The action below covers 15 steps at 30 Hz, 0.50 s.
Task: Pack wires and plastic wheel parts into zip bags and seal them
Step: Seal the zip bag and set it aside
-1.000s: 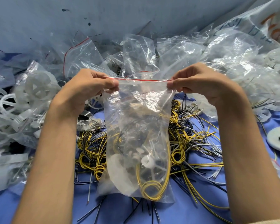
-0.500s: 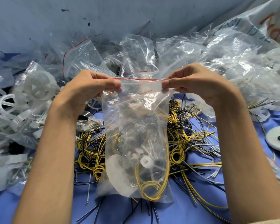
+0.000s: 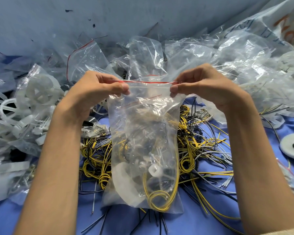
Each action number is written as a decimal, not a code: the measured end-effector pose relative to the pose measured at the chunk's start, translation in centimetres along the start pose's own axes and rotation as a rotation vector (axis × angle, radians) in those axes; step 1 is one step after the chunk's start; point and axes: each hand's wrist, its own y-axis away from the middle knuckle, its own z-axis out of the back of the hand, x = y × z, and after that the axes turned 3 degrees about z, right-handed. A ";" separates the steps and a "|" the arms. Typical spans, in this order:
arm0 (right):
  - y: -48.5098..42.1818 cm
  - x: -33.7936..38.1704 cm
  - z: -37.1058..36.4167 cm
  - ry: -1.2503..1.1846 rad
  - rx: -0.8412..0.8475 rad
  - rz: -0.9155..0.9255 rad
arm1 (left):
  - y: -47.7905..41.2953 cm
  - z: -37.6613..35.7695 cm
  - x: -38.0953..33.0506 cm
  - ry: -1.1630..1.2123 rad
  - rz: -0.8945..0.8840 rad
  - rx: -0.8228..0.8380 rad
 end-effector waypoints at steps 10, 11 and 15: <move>0.2 0.6 -0.6 0.034 0.028 0.035 | 0.6 -0.8 -1.0 -0.082 -0.002 -0.003; 0.2 0.6 -0.6 0.040 0.029 0.037 | 0.6 -0.9 -1.1 -0.089 -0.004 -0.002; 0.0 0.5 -0.4 0.029 0.018 0.043 | 0.7 -0.8 -1.2 -0.095 -0.014 -0.003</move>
